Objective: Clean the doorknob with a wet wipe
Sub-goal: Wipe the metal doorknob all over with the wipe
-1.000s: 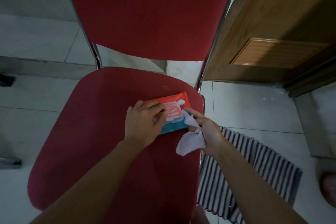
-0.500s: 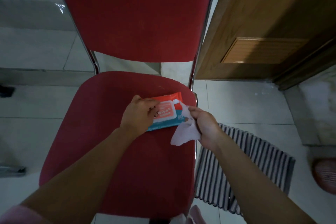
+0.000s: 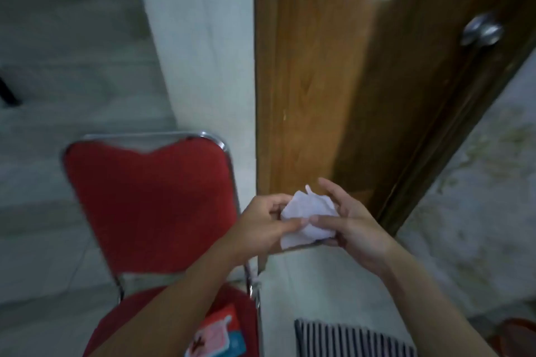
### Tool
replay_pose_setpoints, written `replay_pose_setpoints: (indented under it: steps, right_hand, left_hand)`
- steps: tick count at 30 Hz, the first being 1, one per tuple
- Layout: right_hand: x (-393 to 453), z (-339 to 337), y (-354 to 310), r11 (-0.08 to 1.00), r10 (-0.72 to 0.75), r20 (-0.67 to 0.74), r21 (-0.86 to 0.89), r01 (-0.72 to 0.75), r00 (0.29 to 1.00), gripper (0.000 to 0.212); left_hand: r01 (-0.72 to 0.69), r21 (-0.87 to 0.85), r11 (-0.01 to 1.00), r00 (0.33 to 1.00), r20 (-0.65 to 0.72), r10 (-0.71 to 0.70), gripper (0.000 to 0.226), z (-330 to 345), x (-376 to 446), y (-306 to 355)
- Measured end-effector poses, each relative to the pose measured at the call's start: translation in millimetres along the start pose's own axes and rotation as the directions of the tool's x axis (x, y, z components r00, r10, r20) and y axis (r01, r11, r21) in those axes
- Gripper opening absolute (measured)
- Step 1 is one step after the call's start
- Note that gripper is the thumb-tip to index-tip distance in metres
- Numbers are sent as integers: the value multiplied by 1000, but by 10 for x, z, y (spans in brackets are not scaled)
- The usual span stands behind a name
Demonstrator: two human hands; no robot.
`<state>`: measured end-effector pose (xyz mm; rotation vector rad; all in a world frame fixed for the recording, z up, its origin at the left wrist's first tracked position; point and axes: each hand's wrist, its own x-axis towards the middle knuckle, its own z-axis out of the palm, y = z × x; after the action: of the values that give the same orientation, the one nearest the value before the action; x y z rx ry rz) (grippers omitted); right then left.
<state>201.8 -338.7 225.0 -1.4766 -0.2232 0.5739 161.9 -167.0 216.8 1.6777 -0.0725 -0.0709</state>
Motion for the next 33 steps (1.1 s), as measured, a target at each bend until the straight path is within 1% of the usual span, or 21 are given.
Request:
replay_pose_setpoints:
  steps: [3,6,8,10,12,14,16,18,21,22,23,24,25,26,27,28,29,30,31,33]
  right_hand:
    - [-103,-380,-618,991,-129,-11,-36,128,992,62]
    - [-148,-808,-1148,970,-232,-53,-84,227,971,58]
    - [-162,-1054,-1408,956,-280,-80,-119,269,957,55]
    - [-194,-1385,-1651,934,-337,-111,-160,318,935,53]
    - [-203,-1683,-1809,924,-361,-147,-188,332,921,46]
    - [-206,-2025,-1933,922,-365,-181,-208,327,913,32]
    - [-193,-2297,-2020,926,-354,-223,-218,307,908,24]
    - [-188,-2543,-2118,926,-364,-285,-213,312,887,22]
    - [-138,-2895,-2270,930,-360,-381,-218,295,852,21]
    - [-100,-3016,-2313,927,-361,-414,-258,273,836,19]
    - [-50,-3121,-2337,907,-383,-444,-349,237,810,18]
    - [10,-3210,-2373,857,-437,-465,-476,198,770,17]
    - [74,-3294,-2418,788,-512,-476,-592,169,715,16]
    - [137,-3377,-2467,731,-585,-478,-660,172,655,16]
    - [198,-3454,-2527,694,-643,-468,-690,204,606,15]
    - [259,-3515,-2588,671,-678,-451,-701,241,580,14]
    - [321,-3569,-2646,652,-699,-425,-709,269,576,14]
    - [380,-3623,-2692,630,-711,-395,-724,279,582,17]
    - [452,-3690,-2729,602,-721,-370,-752,267,586,29]
    - [590,-3824,-2812,566,-717,-343,-794,220,607,60]
  left_hand:
    - [-93,77,993,995,46,89,19,174,376,592]
    - [-155,111,982,987,69,148,19,432,738,1177]
    - [-182,110,977,982,74,174,19,597,933,1444]
    - [-204,72,976,977,70,199,15,845,1172,1681]
    - [-233,35,972,972,36,232,16,1079,1379,1853]
    - [-252,0,968,967,-14,252,19,1341,1626,2010]
    - [-278,-27,960,959,-67,276,26,1549,1833,2124]
    - [-318,-36,948,945,-90,313,31,1732,2043,2216]
    - [-390,-10,921,920,-52,389,33,1986,2344,2336]
    - [-406,6,914,913,-26,406,34,2070,2457,2373]
    - [-418,31,908,908,2,418,34,2131,2551,2405]
    - [-434,62,899,901,30,433,34,2175,2653,2439]
    - [-448,96,889,894,60,444,35,2220,2764,2486]
    - [-463,129,877,886,90,454,36,2260,2885,2534]
    - [-474,153,867,880,114,461,37,2298,3019,2590]
    - [-484,165,859,874,127,468,38,2325,3146,2644]
    - [-495,166,853,868,134,478,39,2345,3266,2700]
    - [-509,162,846,860,137,491,40,2363,3376,2750]
    - [-519,159,840,854,141,501,41,2386,3499,2805]
    - [-517,141,845,854,162,495,41,2417,3738,2893]
